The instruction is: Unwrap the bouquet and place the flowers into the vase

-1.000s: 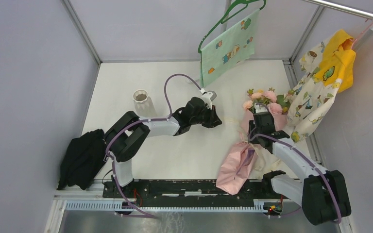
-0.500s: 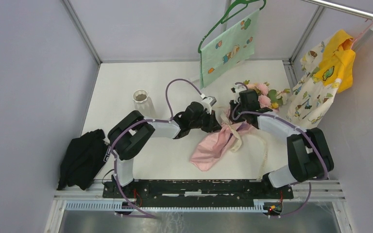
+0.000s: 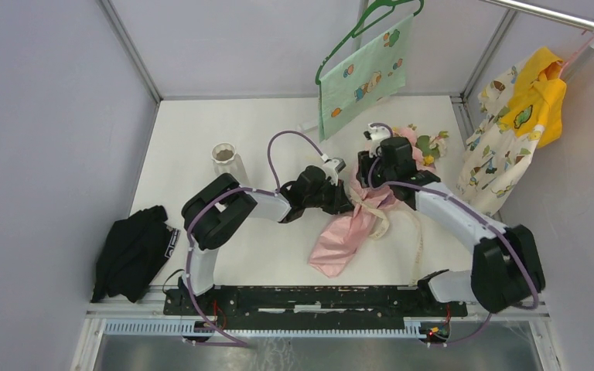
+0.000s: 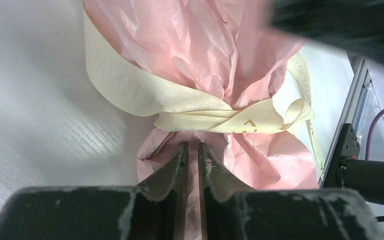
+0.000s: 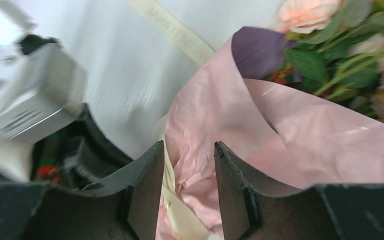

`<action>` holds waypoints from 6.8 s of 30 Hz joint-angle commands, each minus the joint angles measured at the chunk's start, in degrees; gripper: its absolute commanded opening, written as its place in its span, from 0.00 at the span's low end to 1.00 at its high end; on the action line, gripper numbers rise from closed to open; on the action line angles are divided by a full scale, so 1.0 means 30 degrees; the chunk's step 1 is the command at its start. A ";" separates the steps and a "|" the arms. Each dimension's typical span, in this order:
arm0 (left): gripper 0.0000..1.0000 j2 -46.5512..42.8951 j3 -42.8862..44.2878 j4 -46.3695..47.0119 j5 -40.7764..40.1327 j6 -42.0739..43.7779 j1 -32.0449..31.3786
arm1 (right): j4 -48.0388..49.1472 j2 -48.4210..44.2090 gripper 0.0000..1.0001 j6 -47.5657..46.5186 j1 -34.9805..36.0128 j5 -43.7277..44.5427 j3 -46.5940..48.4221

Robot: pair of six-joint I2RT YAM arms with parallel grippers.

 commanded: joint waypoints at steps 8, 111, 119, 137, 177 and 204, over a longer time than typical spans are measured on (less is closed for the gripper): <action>0.19 0.0560 0.1112 -0.0238 -0.1225 -0.0639 -0.0083 | -0.1009 -0.6211 0.47 -0.0849 0.0402 0.0458 -0.3300; 0.20 -0.1025 0.2084 -0.4372 -0.3128 0.0357 0.0018 | 0.2376 -0.4260 0.39 0.1171 0.1908 0.2112 -0.6923; 0.20 -0.1135 0.1940 -0.4335 -0.3256 0.0419 0.0010 | 0.1990 -0.4555 0.39 0.1200 0.1904 0.3424 -0.6265; 0.20 -0.1069 0.1942 -0.4184 -0.3049 0.0357 0.0007 | 0.2107 -0.2692 0.24 0.0798 0.1906 0.4419 -0.5373; 0.18 0.0182 0.2236 -0.3807 -0.3102 0.0269 0.0006 | -0.5473 -1.2720 0.05 0.2194 0.1900 1.1500 -0.0225; 0.23 -0.7106 0.1914 -0.7139 -0.5147 0.1520 -0.0166 | -0.6371 -1.4266 0.01 -0.1592 0.1900 1.6987 1.4139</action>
